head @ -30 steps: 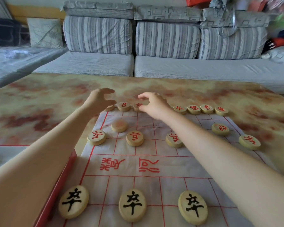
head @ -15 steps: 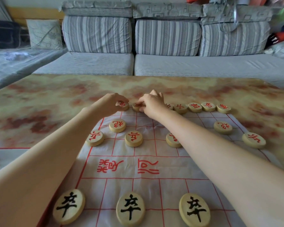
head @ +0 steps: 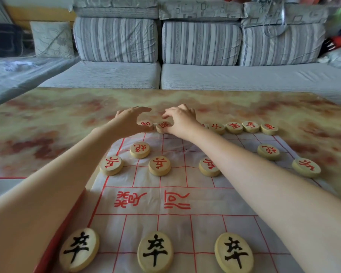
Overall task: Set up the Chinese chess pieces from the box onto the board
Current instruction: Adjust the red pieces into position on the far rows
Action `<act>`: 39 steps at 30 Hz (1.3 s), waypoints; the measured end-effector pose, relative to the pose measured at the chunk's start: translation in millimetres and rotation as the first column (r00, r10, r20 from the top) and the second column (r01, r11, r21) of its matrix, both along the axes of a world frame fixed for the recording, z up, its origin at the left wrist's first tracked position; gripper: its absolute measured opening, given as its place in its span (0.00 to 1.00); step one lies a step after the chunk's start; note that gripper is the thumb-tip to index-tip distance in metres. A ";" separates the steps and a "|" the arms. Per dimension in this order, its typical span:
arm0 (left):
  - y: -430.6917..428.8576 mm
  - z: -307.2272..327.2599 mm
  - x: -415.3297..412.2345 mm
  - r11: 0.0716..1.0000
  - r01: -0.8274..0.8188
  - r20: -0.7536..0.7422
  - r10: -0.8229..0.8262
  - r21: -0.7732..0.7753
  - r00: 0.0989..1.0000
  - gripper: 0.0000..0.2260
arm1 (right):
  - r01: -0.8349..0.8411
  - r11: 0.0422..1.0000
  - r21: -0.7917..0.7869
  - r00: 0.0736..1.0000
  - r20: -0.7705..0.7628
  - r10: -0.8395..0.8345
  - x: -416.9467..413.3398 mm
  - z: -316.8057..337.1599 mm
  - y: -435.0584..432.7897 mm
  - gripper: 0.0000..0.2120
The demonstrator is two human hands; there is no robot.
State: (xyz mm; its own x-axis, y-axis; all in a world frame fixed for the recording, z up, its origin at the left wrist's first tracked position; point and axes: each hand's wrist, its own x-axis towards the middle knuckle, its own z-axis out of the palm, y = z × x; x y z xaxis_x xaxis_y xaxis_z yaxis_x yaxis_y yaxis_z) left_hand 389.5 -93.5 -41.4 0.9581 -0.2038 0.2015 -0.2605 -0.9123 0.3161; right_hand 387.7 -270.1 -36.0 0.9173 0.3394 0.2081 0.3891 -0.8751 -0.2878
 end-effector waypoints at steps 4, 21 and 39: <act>6.8 1.4 -2.6 0.991 0.123 -0.025 -0.124 -0.060 0.992 0.24 | -0.015 1.000 0.005 0.997 -0.078 0.015 -8.6 4.9 -5.6 0.15; -6.5 -16.4 3.5 0.987 -0.142 0.172 0.128 0.076 0.977 0.27 | 0.039 0.999 0.027 0.996 0.079 -0.041 3.3 -16.3 2.6 0.10; 0.8 -14.1 -4.9 0.986 0.002 0.105 0.016 -0.164 0.994 0.12 | 0.016 0.999 0.042 0.996 0.084 -0.020 3.1 -15.8 1.6 0.10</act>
State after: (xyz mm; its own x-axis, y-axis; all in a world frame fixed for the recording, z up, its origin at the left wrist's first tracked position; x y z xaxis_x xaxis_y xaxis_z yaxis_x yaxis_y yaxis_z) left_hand 384.5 -92.7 -55.5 0.9308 -0.1530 0.3319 -0.2943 -0.8523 0.4324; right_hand 390.7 -268.5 -51.8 0.9018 0.3126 0.2985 0.3978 -0.8703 -0.2903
